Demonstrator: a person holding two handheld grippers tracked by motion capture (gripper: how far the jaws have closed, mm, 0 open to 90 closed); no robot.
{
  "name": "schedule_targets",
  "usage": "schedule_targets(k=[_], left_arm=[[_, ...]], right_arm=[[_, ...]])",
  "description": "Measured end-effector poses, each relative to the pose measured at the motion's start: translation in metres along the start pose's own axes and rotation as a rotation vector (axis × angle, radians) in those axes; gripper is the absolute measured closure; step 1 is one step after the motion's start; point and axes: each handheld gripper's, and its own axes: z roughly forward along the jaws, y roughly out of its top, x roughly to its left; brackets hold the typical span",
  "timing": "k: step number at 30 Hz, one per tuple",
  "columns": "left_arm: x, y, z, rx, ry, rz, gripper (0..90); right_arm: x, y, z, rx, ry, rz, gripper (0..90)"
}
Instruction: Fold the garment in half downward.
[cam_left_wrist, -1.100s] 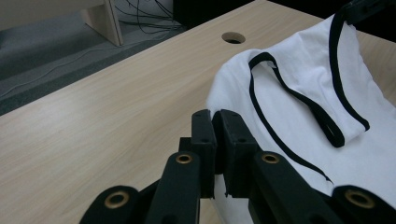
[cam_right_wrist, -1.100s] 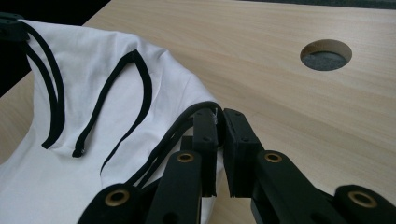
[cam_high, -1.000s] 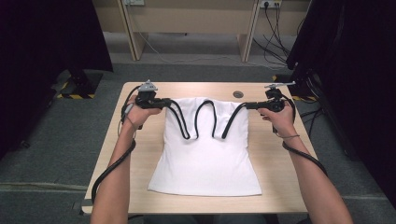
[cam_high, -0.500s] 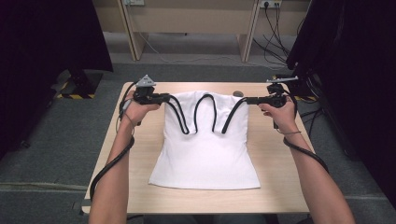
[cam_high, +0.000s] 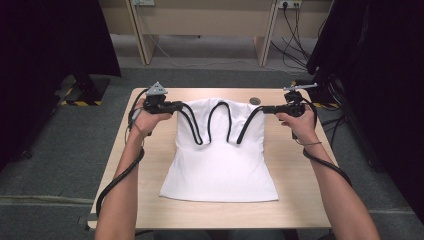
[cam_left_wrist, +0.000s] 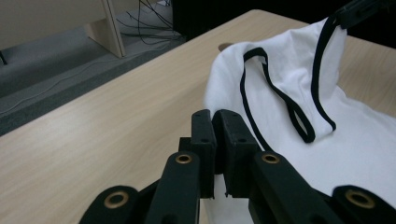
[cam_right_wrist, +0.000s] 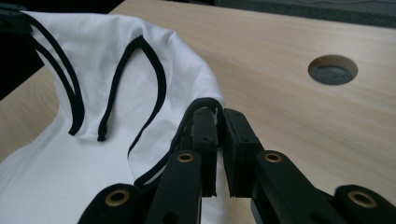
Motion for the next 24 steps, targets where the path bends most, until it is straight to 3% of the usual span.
schedule_targets(k=[1, 2, 3, 5, 6, 7, 8, 10, 11, 13, 14, 15, 17, 24], left_arm=[[0.000, 0.000, 0.000, 0.000, 0.000, 0.000, 83.5], [0.000, 0.000, 0.000, 0.000, 0.000, 0.000, 83.5], [-0.003, -0.010, 0.000, 0.019, -0.003, 0.010, 83.5], [-0.003, -0.010, 0.000, 0.019, -0.003, 0.010, 83.4], [-0.007, -0.020, 0.000, 0.034, -0.005, 0.014, 83.4], [-0.007, -0.020, 0.000, 0.034, -0.005, 0.014, 83.4], [-0.007, -0.020, 0.000, 0.034, -0.005, 0.014, 83.4], [-0.010, -0.029, -0.001, 0.051, -0.006, 0.024, 83.3], [-0.012, -0.039, -0.001, 0.076, 0.001, 0.024, 83.3], [-0.012, -0.039, -0.001, 0.076, 0.001, 0.024, 83.2], [-0.013, -0.047, -0.001, 0.107, 0.007, 0.034, 83.2], [-0.013, -0.047, -0.001, 0.107, 0.007, 0.034, 83.1], [-0.014, -0.051, 0.000, 0.117, 0.009, 0.039, 83.0], [-0.020, -0.054, -0.004, 0.117, 0.034, 0.072, 83.0]], right_arm=[[0.000, 0.000, 0.000, 0.000, 0.000, 0.000, 84.8], [-0.003, -0.013, 0.004, 0.032, 0.019, -0.003, 84.8], [-0.003, -0.013, 0.004, 0.032, 0.019, -0.003, 84.8], [-0.006, -0.022, 0.006, 0.053, 0.031, -0.006, 84.8], [-0.006, -0.022, 0.006, 0.053, 0.031, -0.006, 84.8], [-0.006, -0.022, 0.006, 0.053, 0.031, -0.006, 84.8], [-0.008, -0.031, 0.008, 0.081, 0.042, -0.016, 84.8], [-0.008, -0.031, 0.008, 0.081, 0.042, -0.016, 84.8], [-0.008, -0.038, 0.009, 0.113, 0.045, -0.028, 84.8], [-0.008, -0.043, 0.010, 0.132, 0.047, -0.038, 84.8], [-0.008, -0.043, 0.010, 0.132, 0.047, -0.038, 84.8], [-0.008, -0.043, 0.010, 0.132, 0.047, -0.038, 84.8], [-0.006, -0.048, 0.013, 0.172, 0.021, -0.067, 84.8], [0.004, -0.049, 0.011, 0.161, -0.001, -0.111, 84.7]])
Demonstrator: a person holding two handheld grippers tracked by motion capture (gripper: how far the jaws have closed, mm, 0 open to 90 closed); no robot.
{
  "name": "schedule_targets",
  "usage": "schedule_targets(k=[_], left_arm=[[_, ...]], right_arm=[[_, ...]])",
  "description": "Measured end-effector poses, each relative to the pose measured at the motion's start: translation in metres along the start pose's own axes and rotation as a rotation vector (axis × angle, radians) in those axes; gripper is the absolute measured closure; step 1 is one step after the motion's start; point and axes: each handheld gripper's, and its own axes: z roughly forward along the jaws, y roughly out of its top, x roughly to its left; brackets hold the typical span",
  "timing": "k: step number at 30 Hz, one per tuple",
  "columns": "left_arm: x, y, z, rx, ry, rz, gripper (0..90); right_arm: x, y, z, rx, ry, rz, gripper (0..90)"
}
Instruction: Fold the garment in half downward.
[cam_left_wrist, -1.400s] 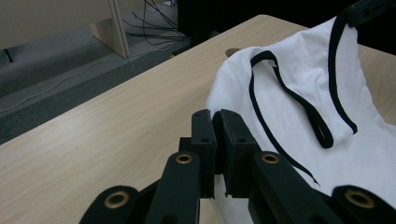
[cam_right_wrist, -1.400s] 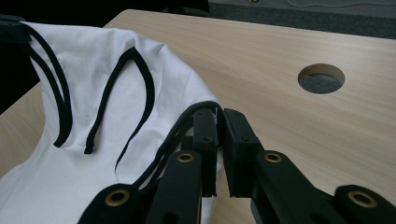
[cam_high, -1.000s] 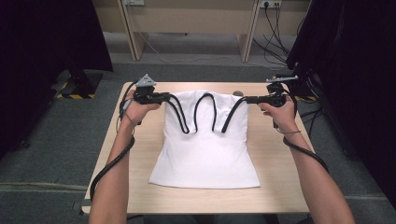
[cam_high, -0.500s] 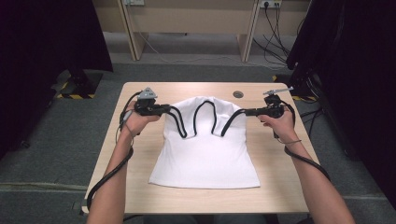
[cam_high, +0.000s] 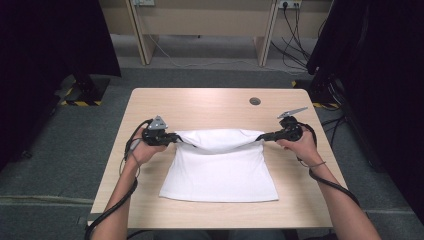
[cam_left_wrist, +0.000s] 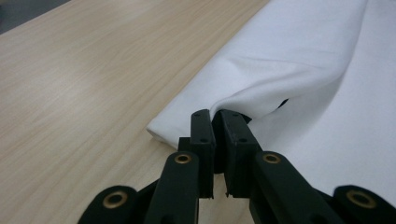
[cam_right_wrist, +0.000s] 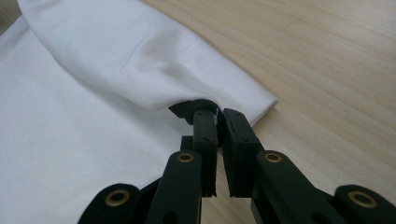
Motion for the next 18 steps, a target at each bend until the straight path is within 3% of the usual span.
schedule_targets(k=[8, 13, 18], left_arm=[[-0.007, 0.005, -0.010, -0.013, 0.025, 0.048, 83.1], [-0.011, 0.006, -0.016, -0.021, 0.032, 0.065, 83.1], [-0.016, 0.006, -0.022, -0.022, 0.036, 0.090, 83.2]], right_arm=[[0.014, 0.002, -0.009, -0.038, -0.025, -0.047, 84.8], [0.023, 0.002, -0.011, -0.024, -0.047, -0.094, 84.8], [0.028, -0.002, -0.013, -0.029, -0.047, -0.109, 84.8]])
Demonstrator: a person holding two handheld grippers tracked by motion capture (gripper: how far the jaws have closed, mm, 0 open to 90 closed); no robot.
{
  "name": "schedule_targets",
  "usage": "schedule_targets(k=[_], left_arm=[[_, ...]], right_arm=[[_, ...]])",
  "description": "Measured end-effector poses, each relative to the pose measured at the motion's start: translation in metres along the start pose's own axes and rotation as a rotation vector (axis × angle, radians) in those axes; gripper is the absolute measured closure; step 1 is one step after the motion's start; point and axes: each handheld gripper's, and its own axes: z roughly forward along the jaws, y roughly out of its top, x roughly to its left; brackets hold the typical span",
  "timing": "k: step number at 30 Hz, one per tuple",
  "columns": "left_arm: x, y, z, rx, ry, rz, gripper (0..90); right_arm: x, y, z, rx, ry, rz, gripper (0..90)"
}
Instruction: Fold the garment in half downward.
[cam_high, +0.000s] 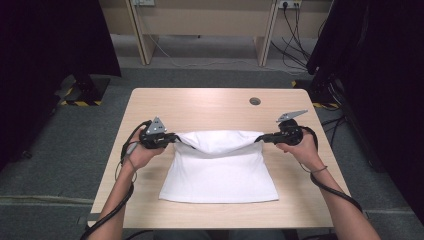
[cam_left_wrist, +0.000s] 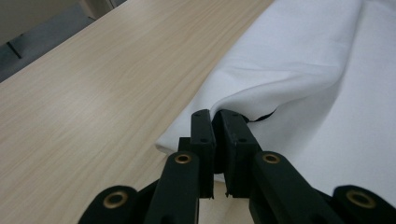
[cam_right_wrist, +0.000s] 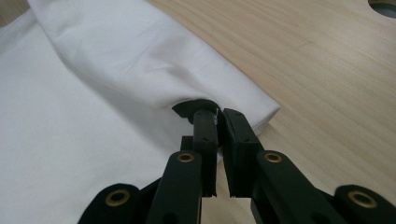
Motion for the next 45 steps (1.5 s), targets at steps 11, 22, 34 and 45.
schedule_targets(k=[11, 22, 34, 45], left_arm=[[-0.013, 0.001, -0.010, 0.006, 0.002, 0.048, 83.1], [-0.026, -0.005, -0.018, 0.011, -0.001, 0.080, 83.1], [-0.037, -0.011, -0.029, 0.013, 0.000, 0.109, 83.1], [-0.046, -0.013, -0.040, 0.001, 0.006, 0.125, 83.1]], right_arm=[[0.011, -0.007, -0.010, -0.016, 0.004, -0.025, 84.9], [0.021, -0.015, -0.016, -0.017, 0.009, -0.051, 84.8], [0.033, -0.020, -0.023, -0.019, 0.013, -0.086, 84.9], [0.045, -0.025, -0.026, -0.020, 0.018, -0.113, 84.9]])
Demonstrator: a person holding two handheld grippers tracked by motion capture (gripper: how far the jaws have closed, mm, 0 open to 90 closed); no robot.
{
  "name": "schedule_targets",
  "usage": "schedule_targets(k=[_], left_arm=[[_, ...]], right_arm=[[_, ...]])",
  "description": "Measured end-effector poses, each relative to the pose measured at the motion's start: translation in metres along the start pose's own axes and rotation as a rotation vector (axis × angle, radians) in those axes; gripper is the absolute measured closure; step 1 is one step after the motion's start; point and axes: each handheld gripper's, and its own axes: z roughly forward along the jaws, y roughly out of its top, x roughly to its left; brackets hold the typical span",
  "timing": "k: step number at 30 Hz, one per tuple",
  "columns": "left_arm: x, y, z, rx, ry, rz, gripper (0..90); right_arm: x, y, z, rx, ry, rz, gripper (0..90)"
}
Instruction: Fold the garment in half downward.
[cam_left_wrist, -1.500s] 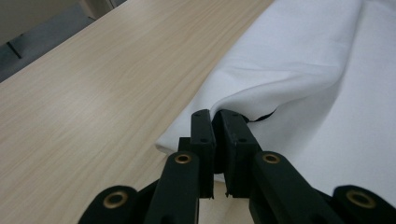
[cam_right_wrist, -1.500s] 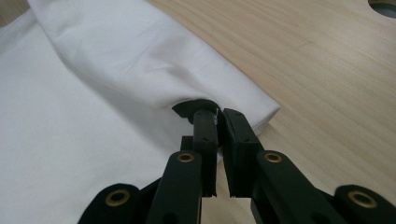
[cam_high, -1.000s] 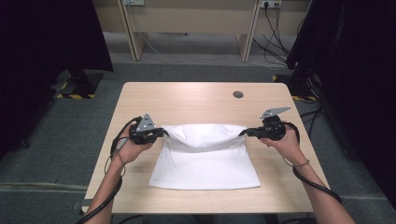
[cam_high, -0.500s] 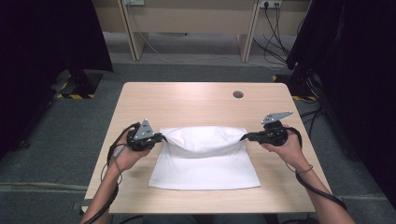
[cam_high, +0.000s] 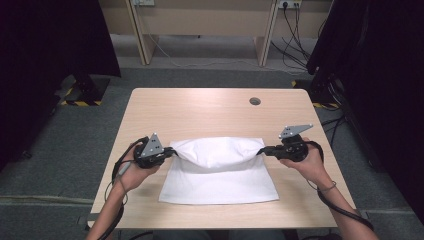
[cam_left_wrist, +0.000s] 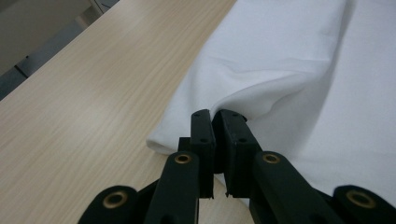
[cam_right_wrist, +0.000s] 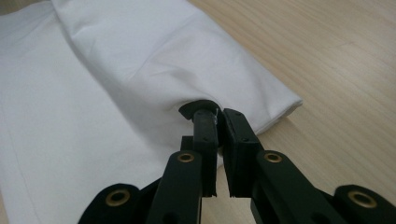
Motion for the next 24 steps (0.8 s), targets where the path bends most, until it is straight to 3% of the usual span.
schedule_targets(k=[13, 24], left_arm=[[-0.009, -0.006, -0.011, -0.016, -0.004, -0.006, 83.1], [-0.019, -0.007, -0.018, -0.005, -0.007, 0.026, 83.0]], right_arm=[[0.011, -0.005, -0.006, 0.000, 0.011, -0.027, 84.9], [0.015, -0.012, -0.009, 0.010, 0.015, -0.033, 85.0]])
